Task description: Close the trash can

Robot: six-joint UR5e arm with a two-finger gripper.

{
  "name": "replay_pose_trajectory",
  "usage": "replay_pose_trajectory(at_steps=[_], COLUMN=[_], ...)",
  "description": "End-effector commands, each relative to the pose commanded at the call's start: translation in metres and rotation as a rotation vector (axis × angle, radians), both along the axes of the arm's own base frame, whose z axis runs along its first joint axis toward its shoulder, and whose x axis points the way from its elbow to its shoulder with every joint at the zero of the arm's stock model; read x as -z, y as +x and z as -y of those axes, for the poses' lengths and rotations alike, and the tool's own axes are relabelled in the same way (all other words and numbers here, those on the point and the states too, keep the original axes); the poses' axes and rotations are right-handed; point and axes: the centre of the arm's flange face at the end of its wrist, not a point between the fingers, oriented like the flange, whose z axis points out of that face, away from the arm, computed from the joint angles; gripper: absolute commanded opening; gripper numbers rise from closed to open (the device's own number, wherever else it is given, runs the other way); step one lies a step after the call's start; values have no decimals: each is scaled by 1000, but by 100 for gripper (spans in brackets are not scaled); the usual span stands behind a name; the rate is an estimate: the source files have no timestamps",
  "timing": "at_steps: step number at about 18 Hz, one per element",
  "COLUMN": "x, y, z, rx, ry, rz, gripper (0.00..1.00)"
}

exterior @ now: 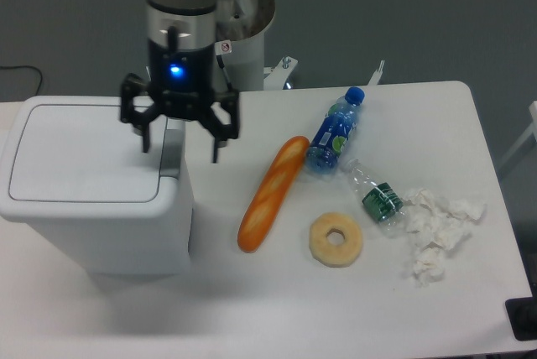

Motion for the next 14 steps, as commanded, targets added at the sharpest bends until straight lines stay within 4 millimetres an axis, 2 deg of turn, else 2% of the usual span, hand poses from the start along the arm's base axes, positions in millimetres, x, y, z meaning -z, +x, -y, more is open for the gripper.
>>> replay_pose_trajectory(at_steps=[1,3,6,8,9,12,14], x=[4,33,76,103,115,137,152], y=[-17,-60,-113,-140,-153,-188,-219], z=[12,33,59,71,75,86,107], rx=[10,0,-41,-60,-32,147,276], ry=[-14,-88,-228,-278,-296,-345,-389], rz=[-14,-13,-21,-5,-2,-32,-58], gripper=[100,100,100,100,100,100,100])
